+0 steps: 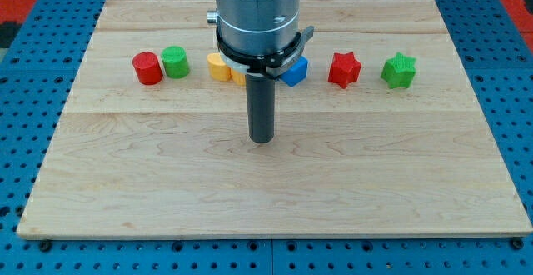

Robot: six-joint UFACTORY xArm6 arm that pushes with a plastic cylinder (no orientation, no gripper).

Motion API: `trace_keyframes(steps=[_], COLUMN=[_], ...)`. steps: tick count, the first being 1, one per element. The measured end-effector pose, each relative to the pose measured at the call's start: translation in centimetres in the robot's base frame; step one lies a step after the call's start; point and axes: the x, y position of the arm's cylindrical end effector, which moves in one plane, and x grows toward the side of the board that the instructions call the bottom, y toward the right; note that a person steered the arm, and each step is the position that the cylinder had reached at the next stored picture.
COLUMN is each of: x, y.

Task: Move the green star towards up

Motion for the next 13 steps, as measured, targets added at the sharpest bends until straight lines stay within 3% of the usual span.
trace_keyframes(steps=[3,5,6,9,10,11,13], x=[1.4,-1.0,-2.5,-11.2,-16.3,-18.6,-16.5], y=[0.0,8.8,17.7,22.3,21.1,20.1,18.4])
